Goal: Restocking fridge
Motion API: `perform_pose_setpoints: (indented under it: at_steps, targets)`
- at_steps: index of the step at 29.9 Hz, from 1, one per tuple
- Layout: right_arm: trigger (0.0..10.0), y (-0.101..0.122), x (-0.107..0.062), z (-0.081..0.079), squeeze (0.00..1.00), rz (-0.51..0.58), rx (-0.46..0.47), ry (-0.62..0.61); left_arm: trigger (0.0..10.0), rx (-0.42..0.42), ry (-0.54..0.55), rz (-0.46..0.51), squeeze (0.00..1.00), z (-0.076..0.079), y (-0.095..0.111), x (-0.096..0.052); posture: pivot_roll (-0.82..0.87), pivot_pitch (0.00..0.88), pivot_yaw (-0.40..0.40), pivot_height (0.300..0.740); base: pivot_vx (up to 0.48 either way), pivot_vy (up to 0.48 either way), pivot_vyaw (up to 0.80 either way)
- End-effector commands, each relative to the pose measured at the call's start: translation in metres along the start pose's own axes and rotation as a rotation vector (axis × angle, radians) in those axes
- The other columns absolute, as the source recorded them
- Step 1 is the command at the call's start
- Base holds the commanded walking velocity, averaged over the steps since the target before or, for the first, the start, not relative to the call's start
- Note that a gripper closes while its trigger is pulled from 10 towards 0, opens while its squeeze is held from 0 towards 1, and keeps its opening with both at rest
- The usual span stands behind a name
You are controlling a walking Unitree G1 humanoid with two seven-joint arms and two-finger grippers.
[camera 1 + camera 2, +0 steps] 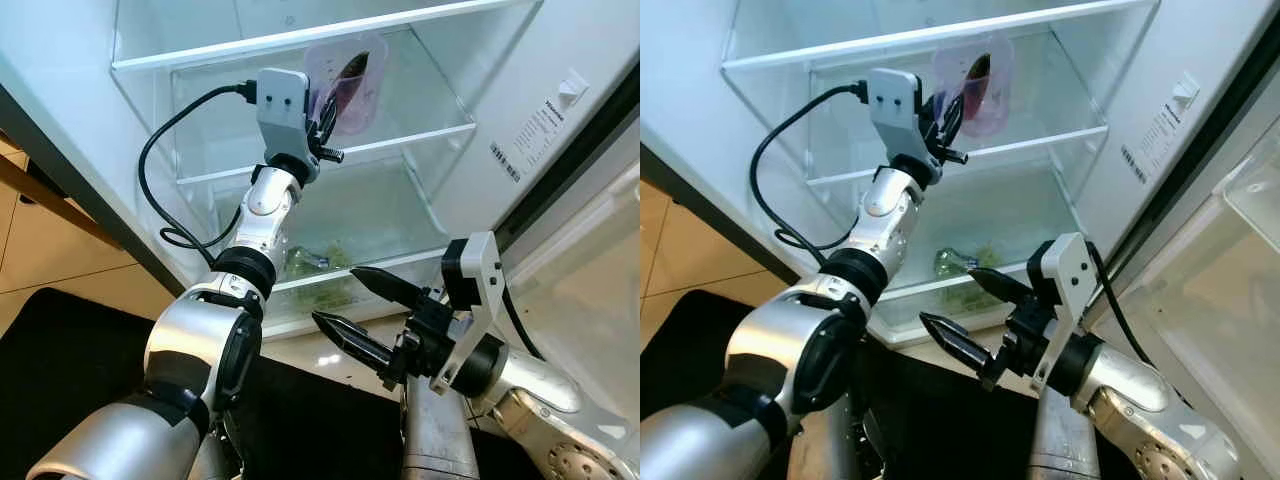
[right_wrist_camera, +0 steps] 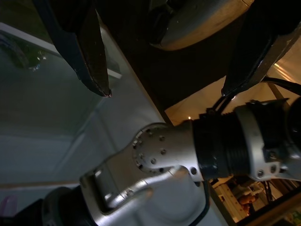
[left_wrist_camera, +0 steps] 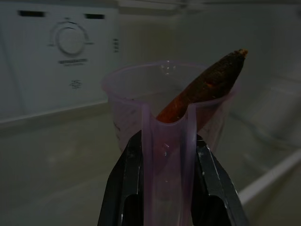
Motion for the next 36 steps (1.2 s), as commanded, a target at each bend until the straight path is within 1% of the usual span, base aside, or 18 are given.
perform_pose_setpoints:
  at_steps: [1, 6, 7, 8, 14, 15, 16, 17, 18, 19, 21, 25, 26, 27, 30, 34, 35, 36]
  targets:
    - [10.0, 0.002, -0.002, -0.008, 0.0, 0.014, 0.007, 0.024, 10.0, 0.038, 0.028, -0.086, 0.0, -0.01, -0.022, -0.008, -0.25, 0.448, 0.123, 0.411, 0.0, 0.0, 0.0]
    - [10.0, 0.001, -0.002, -0.008, 0.0, 0.015, 0.007, 0.023, 10.0, 0.045, 0.018, -0.088, 0.0, -0.009, -0.023, -0.009, -0.25, 0.45, 0.124, 0.411, 0.0, 0.0, 0.0]
    - [10.0, 0.002, -0.002, -0.008, 0.0, 0.016, 0.007, 0.023, 10.0, 0.046, 0.015, -0.087, 0.89, -0.008, -0.023, -0.009, -0.25, 0.45, 0.124, 0.411, 0.0, 0.0, 0.0]
    - [10.0, 0.002, -0.002, -0.009, 0.0, 0.017, 0.008, 0.023, 10.0, 0.045, 0.014, -0.086, 1.0, -0.008, -0.023, -0.009, -0.24, 0.451, 0.124, 0.411, 0.0, 0.0, 0.0]
    - [10.0, 0.002, -0.002, -0.009, 0.0, 0.019, 0.009, 0.025, 10.0, 0.038, 0.03, -0.08, 1.0, -0.01, -0.021, -0.008, -0.24, 0.451, 0.123, 0.411, 0.0, 0.0, 0.0]
    - [10.0, 0.002, -0.002, -0.009, 0.0, 0.02, 0.01, 0.026, 10.0, 0.033, 0.035, -0.076, 0.91, -0.01, -0.019, -0.007, -0.24, 0.451, 0.123, 0.411, 0.0, 0.0, 0.0]
    - [10.0, 0.002, -0.002, -0.009, 0.0, 0.02, 0.01, 0.026, 10.0, 0.033, 0.035, -0.076, 0.91, -0.01, -0.019, -0.007, -0.24, 0.451, 0.123, 0.411, 0.0, 0.0, 0.0]
    - [10.0, 0.002, -0.002, -0.009, 0.0, 0.019, 0.009, 0.025, 10.0, 0.023, 0.04, -0.066, 0.12, -0.01, -0.017, -0.006, -0.25, 0.452, 0.124, 0.411, 0.0, 0.0, 0.0]
    - [10.0, 0.002, -0.002, -0.009, 0.0, 0.019, 0.009, 0.025, 10.0, 0.023, 0.04, -0.066, 0.12, -0.01, -0.017, -0.006, -0.25, 0.452, 0.124, 0.411, 0.0, 0.0, 0.0]
    - [10.0, 0.003, -0.002, -0.009, 0.0, 0.019, 0.009, 0.025, 10.0, 0.016, 0.038, -0.06, 0.0, -0.009, -0.015, -0.005, -0.25, 0.452, 0.124, 0.411, 0.0, 0.0, 0.0]
    - [10.0, 0.003, -0.002, -0.009, 0.0, 0.02, 0.009, 0.025, 10.0, 0.002, 0.032, -0.051, 0.0, -0.008, -0.013, -0.005, -0.25, 0.452, 0.124, 0.411, 0.0, 0.0, 0.0]
    - [10.0, 0.003, -0.002, -0.009, 0.0, 0.024, 0.008, 0.025, 10.0, -0.08, -0.013, 0.0, 0.0, -0.001, -0.003, -0.002, -0.24, 0.449, 0.127, 0.411, 0.0, 0.0, 0.0]
    - [10.0, 0.003, -0.002, -0.009, 0.0, 0.024, 0.008, 0.025, 10.0, -0.08, -0.013, 0.0, 0.0, -0.001, -0.003, -0.002, -0.24, 0.449, 0.127, 0.411, 0.0, 0.0, 0.0]
    - [10.0, 0.004, -0.002, -0.009, 0.0, 0.025, 0.008, 0.025, 10.0, -0.113, -0.033, 0.014, 0.0, 0.002, 0.0, -0.001, -0.24, 0.449, 0.127, 0.411, 0.0, 0.0, 0.0]
    - [10.0, 0.004, -0.002, -0.009, 0.0, 0.025, 0.008, 0.025, 10.0, -0.161, -0.069, 0.037, 0.0, 0.007, 0.003, 0.0, -0.24, 0.447, 0.128, 0.411, 0.0, 0.0, 0.0]
    - [10.0, 0.004, -0.002, -0.008, 0.0, 0.025, 0.007, 0.025, 10.0, -0.205, -0.111, 0.06, 0.0, 0.013, 0.006, -0.002, -0.24, 0.443, 0.128, 0.411, 0.0, 0.0, 0.0]
    - [10.0, 0.004, -0.002, -0.007, 0.0, 0.027, 0.006, 0.024, 10.0, -0.246, -0.148, 0.076, 0.0, 0.017, 0.006, -0.004, -0.23, 0.442, 0.128, 0.411, 0.0, 0.0, 0.0]
    - [10.0, 0.005, -0.002, -0.007, 0.0, 0.028, 0.005, 0.024, 10.0, -0.26, -0.162, 0.081, 0.0, 0.018, 0.006, -0.005, -0.23, 0.441, 0.128, 0.411, 0.0, 0.0, 0.0]
Point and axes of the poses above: a point about 5 cm out from each wrist's last joint towards the gripper, its own x axis pointing out of the wrist towards the gripper, its own y axis along the axis of the wrist's last joint, z = x × y, the point moved 6 cm from there along x, pointing out of the wrist towards the gripper, and after that the axes turned 12 degrees about x, right-handed, at the moved point
